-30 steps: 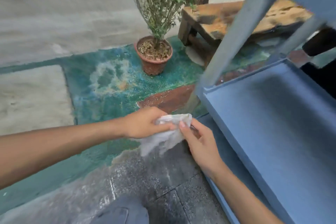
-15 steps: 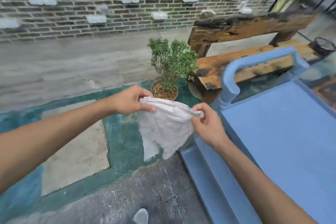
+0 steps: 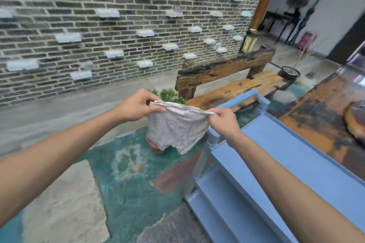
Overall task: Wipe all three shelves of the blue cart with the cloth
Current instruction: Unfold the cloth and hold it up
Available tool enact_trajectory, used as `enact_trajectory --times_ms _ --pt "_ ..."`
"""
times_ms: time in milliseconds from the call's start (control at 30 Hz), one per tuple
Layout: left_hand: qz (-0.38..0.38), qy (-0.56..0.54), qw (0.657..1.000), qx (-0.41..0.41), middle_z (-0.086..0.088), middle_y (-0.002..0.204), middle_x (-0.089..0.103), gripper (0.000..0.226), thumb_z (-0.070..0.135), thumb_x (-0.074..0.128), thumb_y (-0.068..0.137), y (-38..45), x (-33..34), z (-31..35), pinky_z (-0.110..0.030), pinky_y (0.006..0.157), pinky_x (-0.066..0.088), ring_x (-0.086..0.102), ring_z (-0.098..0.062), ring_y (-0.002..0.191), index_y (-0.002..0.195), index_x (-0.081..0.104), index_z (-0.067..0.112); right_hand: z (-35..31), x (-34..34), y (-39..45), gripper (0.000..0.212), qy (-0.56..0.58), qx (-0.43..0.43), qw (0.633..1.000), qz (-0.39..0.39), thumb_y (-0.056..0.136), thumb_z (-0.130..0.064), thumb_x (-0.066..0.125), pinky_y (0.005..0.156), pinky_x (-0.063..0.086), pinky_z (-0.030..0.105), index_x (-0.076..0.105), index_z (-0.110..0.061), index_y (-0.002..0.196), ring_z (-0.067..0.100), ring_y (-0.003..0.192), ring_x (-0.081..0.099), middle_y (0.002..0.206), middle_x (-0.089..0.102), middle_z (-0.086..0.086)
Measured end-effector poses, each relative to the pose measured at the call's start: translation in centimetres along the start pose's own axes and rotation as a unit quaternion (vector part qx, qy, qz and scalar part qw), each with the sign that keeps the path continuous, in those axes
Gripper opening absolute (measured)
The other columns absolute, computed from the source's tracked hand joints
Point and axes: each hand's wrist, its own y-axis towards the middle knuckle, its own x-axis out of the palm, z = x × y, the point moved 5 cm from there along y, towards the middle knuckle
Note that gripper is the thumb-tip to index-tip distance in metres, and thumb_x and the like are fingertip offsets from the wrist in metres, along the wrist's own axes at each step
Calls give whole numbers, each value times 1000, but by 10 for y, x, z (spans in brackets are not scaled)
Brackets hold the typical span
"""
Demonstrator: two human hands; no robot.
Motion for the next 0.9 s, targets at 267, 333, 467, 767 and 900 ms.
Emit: enact_trajectory --times_ms 267,333,467,767,900 --pt "31 97 994 29 -9 84 76 13 30 72 90 68 -32 32 -54 69 53 65 -42 80 95 80 21 -19 -35 61 34 58 1 998 -25 90 -2 52 84 64 36 82 -18 92 20 85 76 81 79 8" --pt "40 108 993 30 -12 85 76 15 29 71 91 89 -34 33 -54 71 54 66 -43 82 95 79 17 -17 -42 84 20 23 -32 999 -30 83 -14 64 84 62 50 82 -23 84 25 79 74 80 78 9" --pt "71 116 990 40 -8 85 77 10 24 74 90 124 -38 42 -48 70 54 67 -34 79 95 81 19 -17 -58 125 9 16 -84 996 -6 91 -18 75 82 61 43 82 -22 95 17 82 73 83 78 -4" --pt "138 134 978 84 8 75 75 9 19 81 83 247 -21 59 -22 60 55 66 -4 67 91 82 17 0 -113 253 23 -4 -107 993 53 97 1 63 72 48 21 80 -12 103 -6 72 59 83 71 -9" --pt "99 137 979 116 9 77 75 10 18 82 81 293 20 66 -7 57 47 66 4 67 91 82 15 42 -143 301 28 -20 -86 992 87 96 1 63 85 59 36 80 -21 95 10 90 71 92 76 -10"
